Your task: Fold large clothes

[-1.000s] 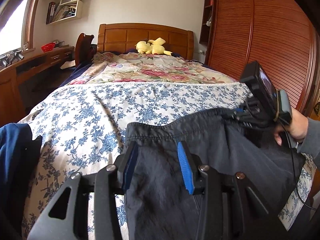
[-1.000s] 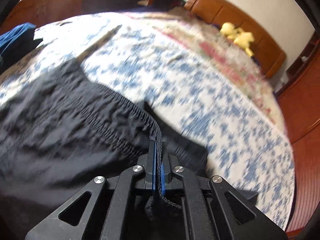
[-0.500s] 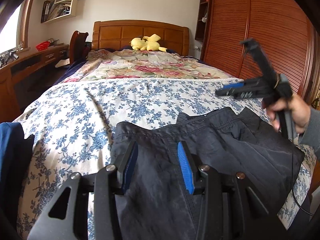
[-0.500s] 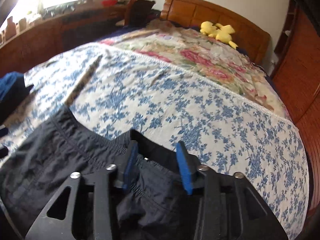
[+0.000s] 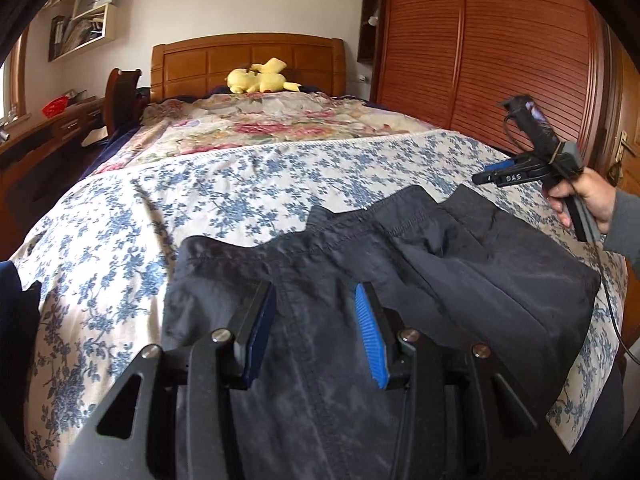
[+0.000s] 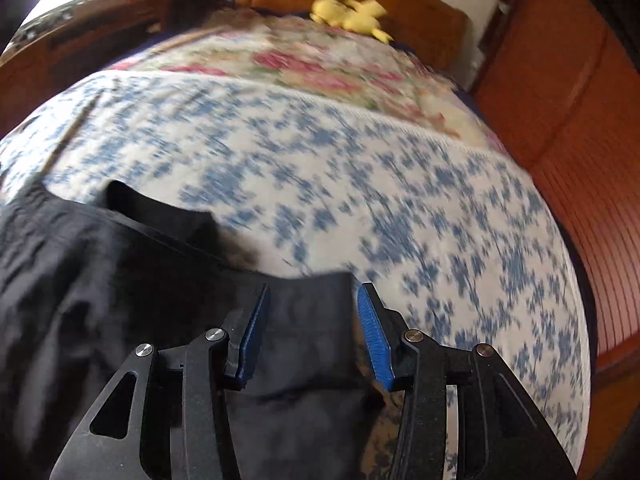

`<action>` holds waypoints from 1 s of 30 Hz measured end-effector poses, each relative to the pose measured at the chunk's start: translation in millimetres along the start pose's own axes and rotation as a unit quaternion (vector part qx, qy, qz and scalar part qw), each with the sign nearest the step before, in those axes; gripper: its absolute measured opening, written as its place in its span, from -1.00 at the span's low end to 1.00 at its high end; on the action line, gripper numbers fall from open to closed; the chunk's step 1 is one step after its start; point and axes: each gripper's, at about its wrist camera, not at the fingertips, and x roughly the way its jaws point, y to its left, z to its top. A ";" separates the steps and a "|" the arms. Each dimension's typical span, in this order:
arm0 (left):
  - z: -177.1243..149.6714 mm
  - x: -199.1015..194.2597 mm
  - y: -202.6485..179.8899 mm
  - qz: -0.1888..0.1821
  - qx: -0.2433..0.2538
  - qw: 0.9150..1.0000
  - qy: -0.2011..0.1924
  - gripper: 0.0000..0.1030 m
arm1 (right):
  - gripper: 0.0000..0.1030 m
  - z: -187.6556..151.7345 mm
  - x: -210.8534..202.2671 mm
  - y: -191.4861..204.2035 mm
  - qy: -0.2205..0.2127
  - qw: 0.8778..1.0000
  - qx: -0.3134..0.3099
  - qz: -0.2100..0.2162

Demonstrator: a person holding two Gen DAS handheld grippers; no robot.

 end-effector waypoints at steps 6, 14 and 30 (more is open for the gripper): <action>-4.0 6.9 -6.6 0.001 0.007 1.000 0.008 -0.22 | -0.17 -24.8 52.8 -36.1 0.107 0.988 0.099 0.046; -6.0 10.9 -8.2 0.003 0.011 1.000 0.015 -0.22 | -0.90 -9.9 31.4 -19.5 0.038 0.996 0.066 0.038; -3.5 0.1 -13.4 0.005 0.011 1.000 0.003 -0.22 | -0.30 -31.5 -6.6 -26.8 0.018 0.995 0.094 0.008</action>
